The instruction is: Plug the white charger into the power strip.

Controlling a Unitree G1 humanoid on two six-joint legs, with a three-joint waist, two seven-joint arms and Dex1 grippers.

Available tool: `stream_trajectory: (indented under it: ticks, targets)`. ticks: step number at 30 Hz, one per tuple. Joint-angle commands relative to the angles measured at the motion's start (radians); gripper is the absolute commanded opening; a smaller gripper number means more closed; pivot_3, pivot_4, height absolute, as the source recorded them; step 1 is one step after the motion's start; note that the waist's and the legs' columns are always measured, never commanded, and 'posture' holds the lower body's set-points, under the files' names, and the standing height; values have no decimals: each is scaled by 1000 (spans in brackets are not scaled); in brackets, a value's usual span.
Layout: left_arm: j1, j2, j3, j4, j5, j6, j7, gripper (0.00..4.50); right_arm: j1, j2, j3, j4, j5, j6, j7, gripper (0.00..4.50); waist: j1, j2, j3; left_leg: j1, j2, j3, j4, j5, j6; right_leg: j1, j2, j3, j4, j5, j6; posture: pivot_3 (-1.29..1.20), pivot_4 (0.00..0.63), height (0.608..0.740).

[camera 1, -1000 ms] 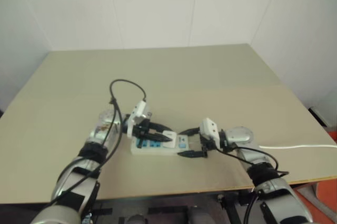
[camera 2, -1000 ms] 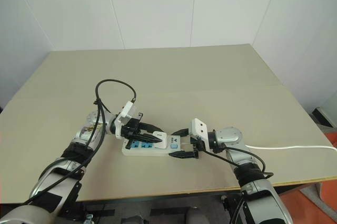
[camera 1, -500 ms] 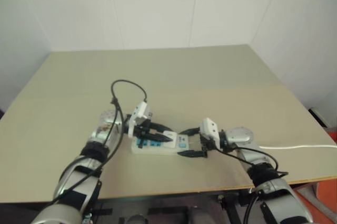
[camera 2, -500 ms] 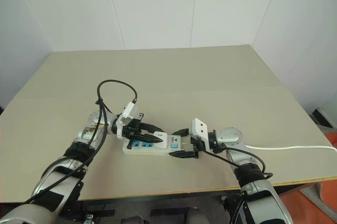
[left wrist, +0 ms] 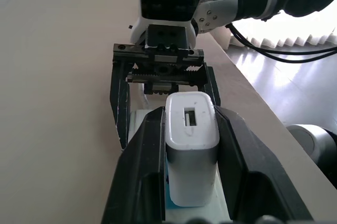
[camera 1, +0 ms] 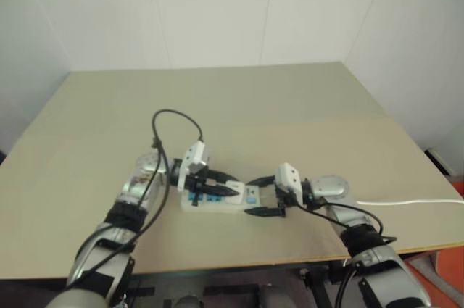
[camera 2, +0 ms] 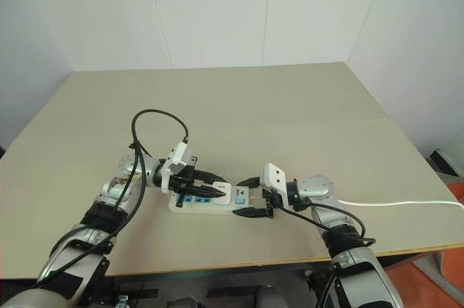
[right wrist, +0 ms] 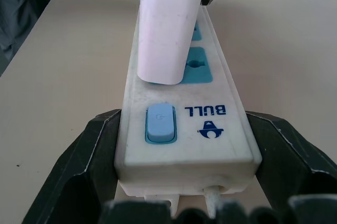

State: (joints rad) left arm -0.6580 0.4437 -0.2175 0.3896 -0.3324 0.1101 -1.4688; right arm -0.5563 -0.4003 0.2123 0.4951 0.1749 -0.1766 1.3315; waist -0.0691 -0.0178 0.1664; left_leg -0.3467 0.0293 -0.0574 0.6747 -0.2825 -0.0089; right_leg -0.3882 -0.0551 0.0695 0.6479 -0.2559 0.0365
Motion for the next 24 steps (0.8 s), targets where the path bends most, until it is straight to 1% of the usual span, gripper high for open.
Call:
stream_trajectory:
  ticks: [1,5,10,19,23,24]
  targets:
    - [67,30,-22,-69,52,59,62,993,15,5,30,5,-29,-24,5,3391,0,0,0,0,0,0,0,0,0,0,0,0,0,0,0,0,150,740]
    - [110,51,-15,-101,52,66,86,993,14,5,32,9,-29,-29,6,3391,-1,0,-1,1,0,0,-1,0,0,0,0,0,0,0,0,0,150,740]
    - [147,58,-9,-74,53,13,81,993,3,7,31,20,-28,-34,6,3391,-2,-1,-1,3,0,1,-4,0,0,0,0,1,-1,0,0,0,150,740]
    - [132,38,-1,10,59,-47,85,993,11,2,33,12,-31,-34,3,3391,-1,-1,-3,7,0,2,-7,0,0,3,0,2,-1,0,0,0,150,740]
    - [119,27,13,47,32,-87,43,993,16,0,32,9,-31,-32,0,3391,-1,-1,-3,8,0,2,-8,0,0,4,0,2,-1,0,0,0,150,740]
    - [117,14,29,58,19,-111,47,1343,16,0,32,8,-31,-32,-2,3391,-1,-1,-3,8,0,2,-8,0,0,4,0,2,-1,0,0,0,150,740]
